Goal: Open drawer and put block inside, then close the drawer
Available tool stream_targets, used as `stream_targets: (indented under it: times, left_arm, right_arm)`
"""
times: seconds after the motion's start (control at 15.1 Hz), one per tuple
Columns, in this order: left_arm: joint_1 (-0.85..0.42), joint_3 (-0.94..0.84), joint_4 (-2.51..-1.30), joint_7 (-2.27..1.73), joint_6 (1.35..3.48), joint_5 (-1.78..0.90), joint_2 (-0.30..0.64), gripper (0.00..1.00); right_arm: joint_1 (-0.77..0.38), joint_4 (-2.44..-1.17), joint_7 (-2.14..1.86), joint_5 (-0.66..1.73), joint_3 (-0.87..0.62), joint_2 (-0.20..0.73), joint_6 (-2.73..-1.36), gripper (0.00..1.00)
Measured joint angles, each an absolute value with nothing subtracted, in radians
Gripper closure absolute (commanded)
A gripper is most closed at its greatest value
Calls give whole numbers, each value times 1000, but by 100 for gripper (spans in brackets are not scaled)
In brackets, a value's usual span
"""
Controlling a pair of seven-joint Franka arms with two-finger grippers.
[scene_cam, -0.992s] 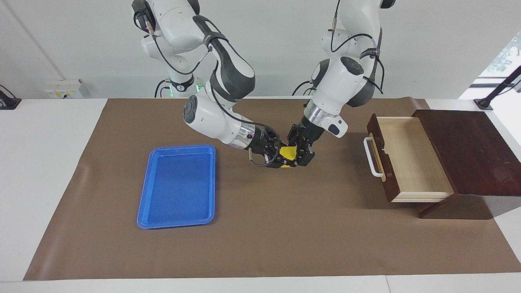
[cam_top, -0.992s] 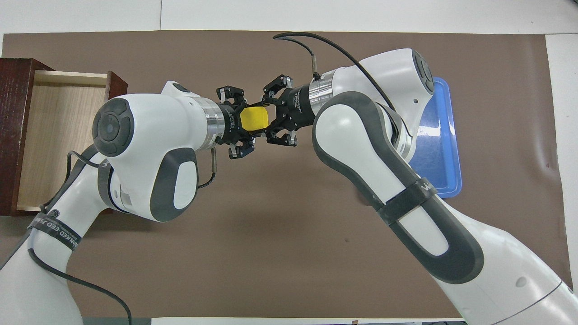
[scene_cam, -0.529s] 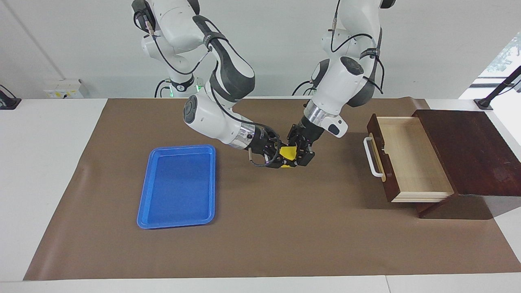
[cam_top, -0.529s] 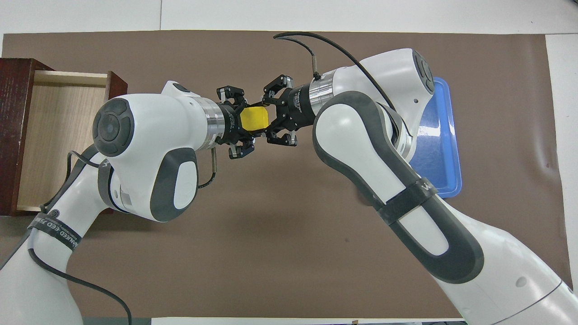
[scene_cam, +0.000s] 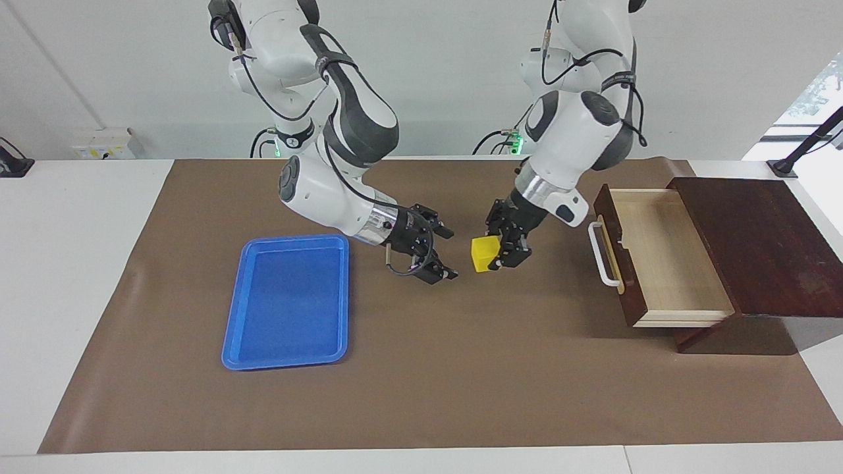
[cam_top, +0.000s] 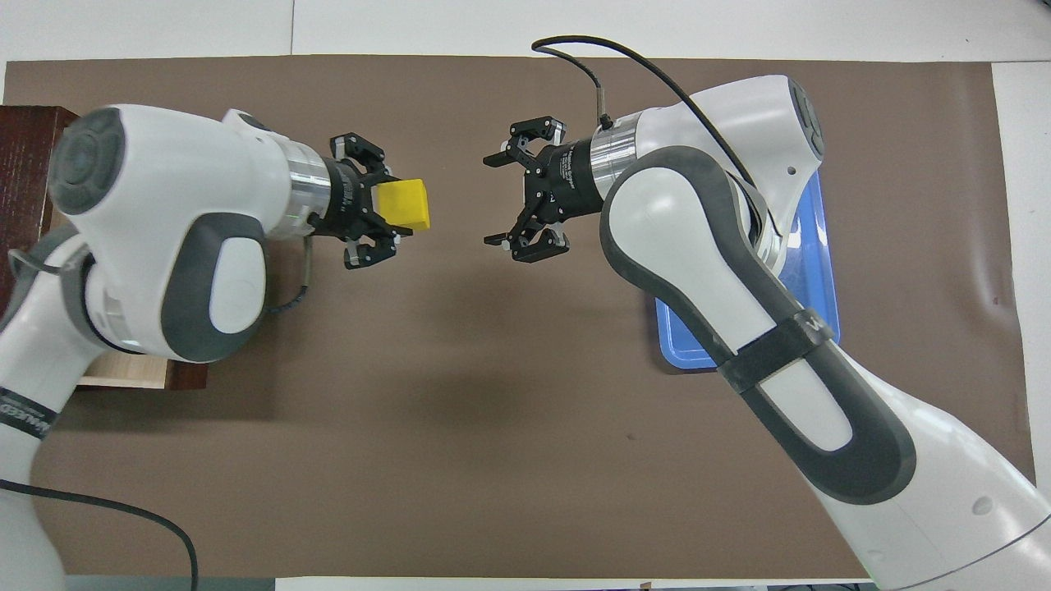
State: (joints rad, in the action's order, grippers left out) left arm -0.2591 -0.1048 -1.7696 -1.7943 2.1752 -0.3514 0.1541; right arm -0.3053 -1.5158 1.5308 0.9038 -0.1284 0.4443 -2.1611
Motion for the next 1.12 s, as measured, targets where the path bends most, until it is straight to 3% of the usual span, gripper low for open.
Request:
stream_targets:
  times: [0.33,0.66,1.12]
  left_arm:
    - [13,-96,-1727,-1569,2000,-312,82,100]
    - [176,-95,-1749,-1415,1979,-290,76,100]
    - [213,-116,-1914,-1332,1992,-174,78,100]
  right_arm:
    - [-252,-1514,1531,904,-125,433,-2106,0]
    - [-120,-1509,1527,877,-118,391,-1946,0]
    - [-18,-1474,1386,700,-116,341,-1716,0]
